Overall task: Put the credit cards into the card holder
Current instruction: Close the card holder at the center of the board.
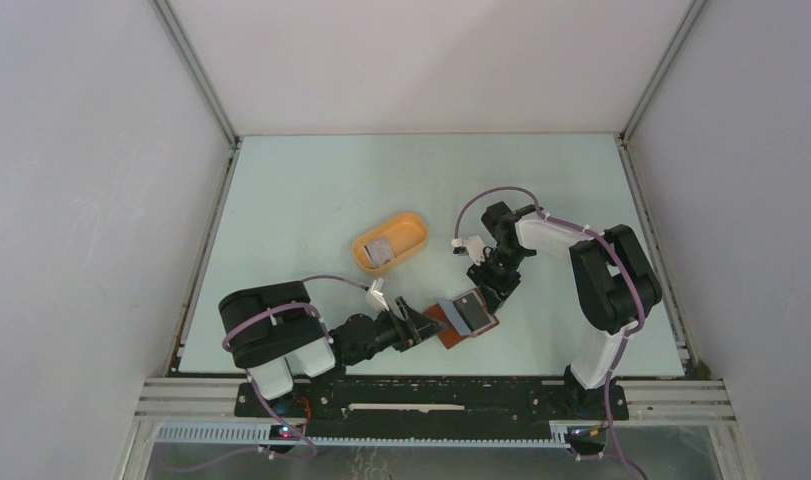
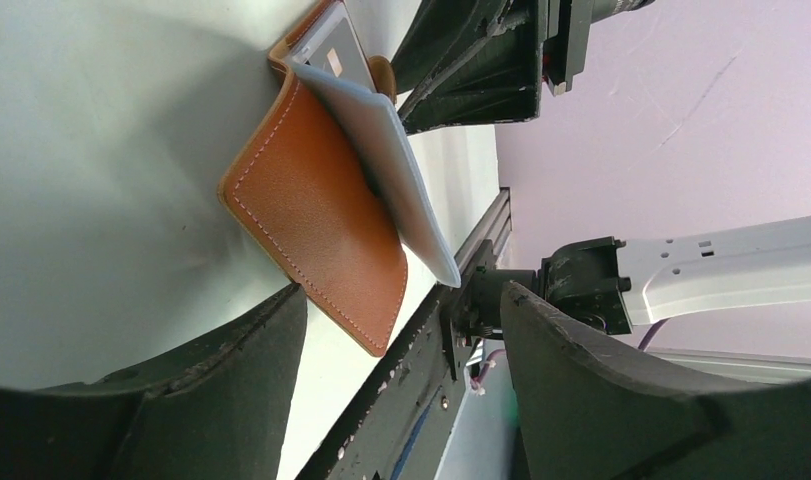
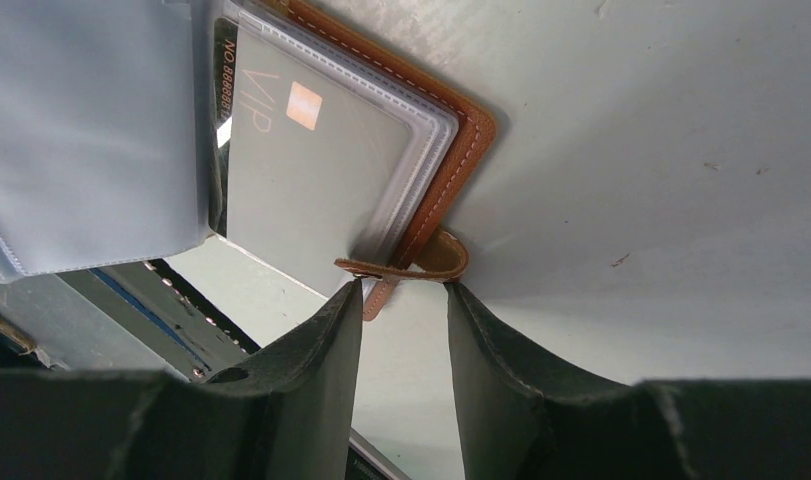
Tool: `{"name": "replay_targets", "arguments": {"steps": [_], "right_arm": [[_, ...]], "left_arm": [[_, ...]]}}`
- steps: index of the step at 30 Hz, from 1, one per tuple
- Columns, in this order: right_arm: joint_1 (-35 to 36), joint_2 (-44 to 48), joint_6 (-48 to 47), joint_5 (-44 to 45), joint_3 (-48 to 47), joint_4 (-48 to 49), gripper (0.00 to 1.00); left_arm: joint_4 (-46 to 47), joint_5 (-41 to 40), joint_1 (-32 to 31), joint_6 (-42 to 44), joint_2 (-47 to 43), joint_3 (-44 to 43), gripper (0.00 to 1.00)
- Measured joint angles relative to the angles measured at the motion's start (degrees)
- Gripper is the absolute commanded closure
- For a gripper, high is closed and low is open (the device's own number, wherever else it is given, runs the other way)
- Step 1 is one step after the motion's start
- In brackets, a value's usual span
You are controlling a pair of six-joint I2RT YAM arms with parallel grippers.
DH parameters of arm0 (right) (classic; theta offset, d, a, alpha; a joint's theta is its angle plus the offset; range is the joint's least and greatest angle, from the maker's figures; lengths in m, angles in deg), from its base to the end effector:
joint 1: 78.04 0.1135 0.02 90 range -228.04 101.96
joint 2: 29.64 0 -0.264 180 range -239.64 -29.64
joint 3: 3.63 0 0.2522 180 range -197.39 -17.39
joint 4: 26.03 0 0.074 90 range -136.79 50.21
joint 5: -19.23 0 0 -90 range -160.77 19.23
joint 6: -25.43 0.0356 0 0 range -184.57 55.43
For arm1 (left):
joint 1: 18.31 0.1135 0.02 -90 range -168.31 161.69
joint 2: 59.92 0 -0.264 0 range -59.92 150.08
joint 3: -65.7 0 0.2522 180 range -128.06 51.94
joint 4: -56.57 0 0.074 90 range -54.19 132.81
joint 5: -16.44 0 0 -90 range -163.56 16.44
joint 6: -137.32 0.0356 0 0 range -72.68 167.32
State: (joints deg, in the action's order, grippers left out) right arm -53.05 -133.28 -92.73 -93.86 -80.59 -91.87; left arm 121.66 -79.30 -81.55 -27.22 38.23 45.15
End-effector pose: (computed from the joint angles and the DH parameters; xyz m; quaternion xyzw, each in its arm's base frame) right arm 0.2687 0.1406 0.1502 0.4343 -0.8780 -0.2006 0.0160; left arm 0.1015 -0.1934 0.1048 -0.1079 0.7721 -0.5691 0.2616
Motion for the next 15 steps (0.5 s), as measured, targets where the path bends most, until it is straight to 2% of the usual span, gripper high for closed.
{"name": "replay_targets", "arguments": {"steps": [15], "right_arm": [[-0.17, 0.00, 0.00, -0.31, 0.00, -0.04, 0.55]], "left_arm": [[3.39, 0.39, 0.02, 0.24, 1.16, -2.62, 0.24]]}}
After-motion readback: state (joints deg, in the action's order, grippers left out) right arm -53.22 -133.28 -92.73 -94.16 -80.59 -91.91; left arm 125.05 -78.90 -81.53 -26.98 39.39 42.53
